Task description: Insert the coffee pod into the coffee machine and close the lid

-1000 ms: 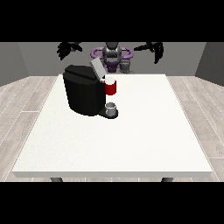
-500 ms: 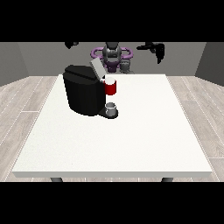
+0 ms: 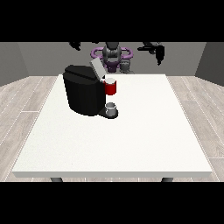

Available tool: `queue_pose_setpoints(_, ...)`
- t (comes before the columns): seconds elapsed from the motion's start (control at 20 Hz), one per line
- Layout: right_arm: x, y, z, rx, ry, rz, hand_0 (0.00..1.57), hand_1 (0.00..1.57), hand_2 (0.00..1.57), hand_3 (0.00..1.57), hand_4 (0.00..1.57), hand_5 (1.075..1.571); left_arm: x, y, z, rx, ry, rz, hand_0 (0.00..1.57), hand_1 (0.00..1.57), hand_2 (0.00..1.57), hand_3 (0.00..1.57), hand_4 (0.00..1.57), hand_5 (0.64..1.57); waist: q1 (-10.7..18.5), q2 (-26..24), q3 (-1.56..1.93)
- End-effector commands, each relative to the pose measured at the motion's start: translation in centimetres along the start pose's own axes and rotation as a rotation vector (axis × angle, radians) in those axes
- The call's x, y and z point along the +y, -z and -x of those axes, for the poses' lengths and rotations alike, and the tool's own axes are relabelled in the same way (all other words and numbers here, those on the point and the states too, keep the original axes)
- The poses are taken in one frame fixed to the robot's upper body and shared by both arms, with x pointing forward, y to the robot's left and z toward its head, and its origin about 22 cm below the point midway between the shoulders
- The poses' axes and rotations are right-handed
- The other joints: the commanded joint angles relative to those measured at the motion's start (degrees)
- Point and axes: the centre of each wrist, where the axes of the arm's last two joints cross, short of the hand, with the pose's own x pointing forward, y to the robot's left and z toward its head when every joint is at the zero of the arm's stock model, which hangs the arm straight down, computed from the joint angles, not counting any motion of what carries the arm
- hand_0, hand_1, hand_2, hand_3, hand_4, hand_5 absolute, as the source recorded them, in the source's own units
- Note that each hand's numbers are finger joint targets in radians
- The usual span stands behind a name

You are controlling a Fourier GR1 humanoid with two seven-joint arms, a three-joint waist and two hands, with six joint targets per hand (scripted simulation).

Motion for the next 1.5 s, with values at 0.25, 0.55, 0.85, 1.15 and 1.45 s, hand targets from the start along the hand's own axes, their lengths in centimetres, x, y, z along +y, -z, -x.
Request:
queue_pose_setpoints(0.25, -0.8, 2.6, -0.7, -0.025, 0.062, -0.034, 0.00, 0.00, 0.00, 0.00, 0.00, 1.571, 0.8, -1.6, -2.8, -0.076, 0.019, -0.034, 0.00, 0.00, 0.00, 0.00, 0.00, 1.571, -0.55, 6.46, -0.01)
queue_pose_setpoints(0.55, 1.5, 4.8, -1.7, -0.056, 0.046, -0.059, 0.00, 0.00, 0.00, 0.00, 0.00, 1.571, 2.4, -1.4, -4.7, -0.122, 0.021, -0.053, 0.00, 0.00, 0.00, 0.00, 0.00, 1.571, -1.65, 11.08, -0.02)
queue_pose_setpoints(0.85, 2.1, 3.9, 2.1, -0.024, 0.038, -0.068, 0.00, 0.00, 0.00, 0.00, 0.00, 1.571, 0.6, -2.9, -4.6, -0.100, 0.042, -0.070, 0.00, 0.00, 0.00, 0.00, 0.00, 1.571, -1.66, 10.08, -0.01)
queue_pose_setpoints(1.15, 3.1, 7.1, -1.1, -0.050, -0.011, -0.101, 0.00, 0.00, 0.00, 0.00, 0.00, 1.571, -1.2, -1.8, -5.9, -0.147, 0.018, -0.051, 0.00, 0.00, 0.00, 0.00, 0.12, 1.571, 0.20, 12.04, -0.01)
queue_pose_setpoints(1.45, 0.6, 8.4, -1.3, -0.088, -0.013, -0.036, 0.00, 0.00, 0.00, 0.00, 0.04, 1.571, 0.5, -2.5, -6.8, -0.177, 0.069, -0.041, 0.00, 0.00, 0.00, 0.00, 0.00, 1.571, 1.46, 14.94, 0.00)
